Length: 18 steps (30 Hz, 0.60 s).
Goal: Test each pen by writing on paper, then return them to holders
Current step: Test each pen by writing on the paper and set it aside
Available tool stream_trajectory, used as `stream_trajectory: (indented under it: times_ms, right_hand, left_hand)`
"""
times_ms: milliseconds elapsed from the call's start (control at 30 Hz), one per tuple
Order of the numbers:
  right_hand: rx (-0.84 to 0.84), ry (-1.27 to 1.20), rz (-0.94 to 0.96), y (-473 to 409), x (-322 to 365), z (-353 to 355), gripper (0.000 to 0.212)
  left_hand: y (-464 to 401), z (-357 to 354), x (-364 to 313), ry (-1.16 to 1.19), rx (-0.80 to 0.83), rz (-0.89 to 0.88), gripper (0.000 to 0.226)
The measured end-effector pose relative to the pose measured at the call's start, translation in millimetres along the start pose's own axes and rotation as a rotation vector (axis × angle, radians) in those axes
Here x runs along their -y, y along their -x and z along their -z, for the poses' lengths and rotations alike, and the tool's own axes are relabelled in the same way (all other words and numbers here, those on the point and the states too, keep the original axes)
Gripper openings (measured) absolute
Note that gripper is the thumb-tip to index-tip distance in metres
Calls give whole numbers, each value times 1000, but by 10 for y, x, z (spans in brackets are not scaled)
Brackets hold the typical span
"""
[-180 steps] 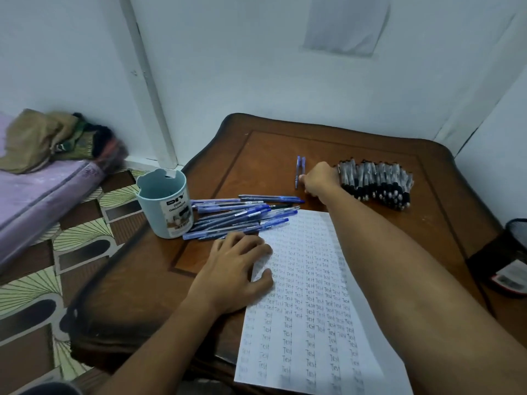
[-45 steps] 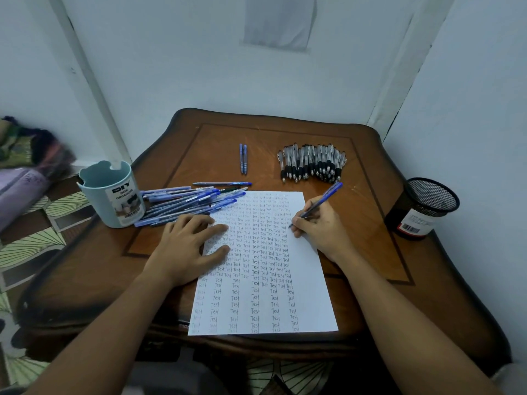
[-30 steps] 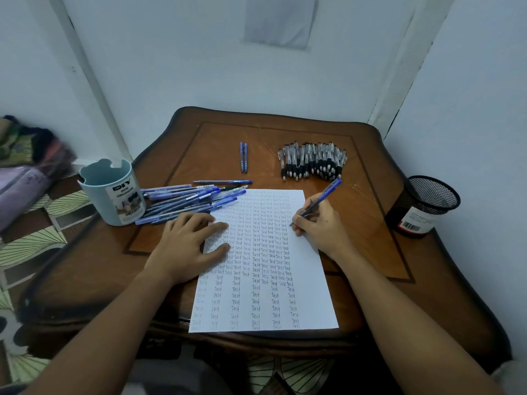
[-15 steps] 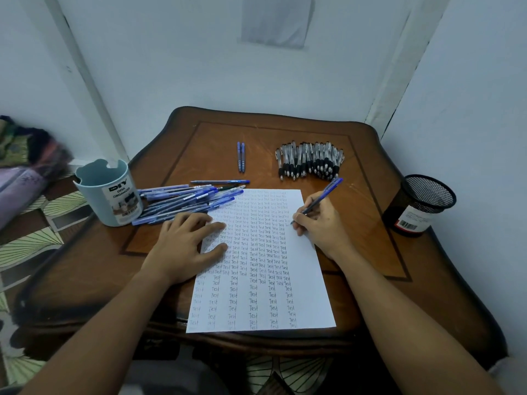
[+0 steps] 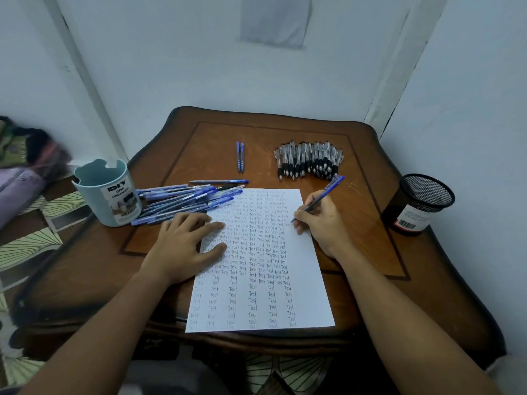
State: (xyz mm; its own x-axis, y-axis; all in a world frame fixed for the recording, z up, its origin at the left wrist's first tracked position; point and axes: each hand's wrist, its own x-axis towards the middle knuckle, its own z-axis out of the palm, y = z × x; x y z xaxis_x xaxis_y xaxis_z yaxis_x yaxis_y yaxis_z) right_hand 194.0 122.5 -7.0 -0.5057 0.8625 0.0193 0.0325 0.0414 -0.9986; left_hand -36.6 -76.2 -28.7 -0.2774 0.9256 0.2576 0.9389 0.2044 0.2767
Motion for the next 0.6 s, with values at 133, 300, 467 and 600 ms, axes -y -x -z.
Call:
stream_trajectory:
  times_ms: [133, 300, 467, 600]
  right_hand:
    - [-31, -150, -76, -5, 74, -17, 26]
    - [-66, -220, -153, -7, 99, 1, 55]
    - [-83, -249, -176, -22, 105, 6, 55]
    - [-93, -249, -189, -22, 124, -7, 54]
  left_hand:
    - [-4, 5, -4, -2, 3, 1, 66]
    - [-9, 5, -2, -6, 11, 2, 67]
    - [-7, 14, -10, -9, 14, 4, 67]
    - [-11, 13, -15, -6, 16, 6, 66]
